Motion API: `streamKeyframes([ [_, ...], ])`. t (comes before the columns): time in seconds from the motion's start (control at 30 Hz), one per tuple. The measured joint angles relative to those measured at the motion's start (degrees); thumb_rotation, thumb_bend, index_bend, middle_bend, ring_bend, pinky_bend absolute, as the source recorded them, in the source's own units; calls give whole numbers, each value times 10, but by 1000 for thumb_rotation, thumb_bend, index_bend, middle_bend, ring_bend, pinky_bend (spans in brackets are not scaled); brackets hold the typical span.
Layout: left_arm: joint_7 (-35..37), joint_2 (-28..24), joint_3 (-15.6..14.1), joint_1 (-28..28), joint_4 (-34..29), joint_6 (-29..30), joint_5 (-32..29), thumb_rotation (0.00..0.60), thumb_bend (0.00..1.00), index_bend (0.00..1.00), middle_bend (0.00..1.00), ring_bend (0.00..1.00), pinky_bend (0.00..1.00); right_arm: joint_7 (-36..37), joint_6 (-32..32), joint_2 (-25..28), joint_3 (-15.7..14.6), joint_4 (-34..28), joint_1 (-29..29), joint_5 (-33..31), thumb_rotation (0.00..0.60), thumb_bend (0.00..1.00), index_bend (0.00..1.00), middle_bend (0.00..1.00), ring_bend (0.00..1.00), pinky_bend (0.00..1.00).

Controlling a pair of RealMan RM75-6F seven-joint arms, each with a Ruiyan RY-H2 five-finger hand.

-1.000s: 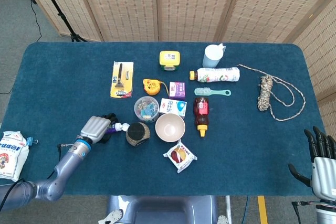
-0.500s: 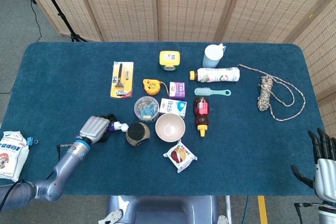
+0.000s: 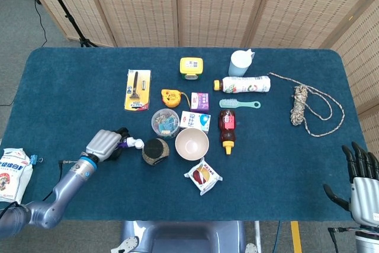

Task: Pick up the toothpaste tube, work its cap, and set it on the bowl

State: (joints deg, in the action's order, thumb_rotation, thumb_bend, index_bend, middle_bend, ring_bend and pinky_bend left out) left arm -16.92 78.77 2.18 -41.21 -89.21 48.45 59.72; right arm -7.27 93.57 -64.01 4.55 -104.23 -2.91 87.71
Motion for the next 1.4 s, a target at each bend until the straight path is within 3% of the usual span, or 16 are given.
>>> streamKeyframes([
  [0.37, 14, -98, -2, 13, -70, 22, 47, 600, 1000, 449, 330, 434, 490, 1, -11, 9, 4, -23, 21, 33, 600, 219, 0, 0, 0, 0],
  [0.67, 77, -176, 4, 23, -123, 29, 114, 600, 1000, 453, 332, 435, 490, 16, -26, 21, 11, -46, 43, 53, 600, 219, 0, 0, 0, 0],
  [1.0, 105, -226, 19, 2, -174, 7, 173, 600, 1000, 463, 336, 439, 490, 39, -53, 24, 16, -62, 74, 73, 600, 219, 0, 0, 0, 0],
  [1.4, 101, -239, 53, -60, -225, -56, 163, 600, 1000, 466, 337, 439, 490, 69, -104, 0, 25, -82, 131, 94, 600, 218, 0, 0, 0, 0],
])
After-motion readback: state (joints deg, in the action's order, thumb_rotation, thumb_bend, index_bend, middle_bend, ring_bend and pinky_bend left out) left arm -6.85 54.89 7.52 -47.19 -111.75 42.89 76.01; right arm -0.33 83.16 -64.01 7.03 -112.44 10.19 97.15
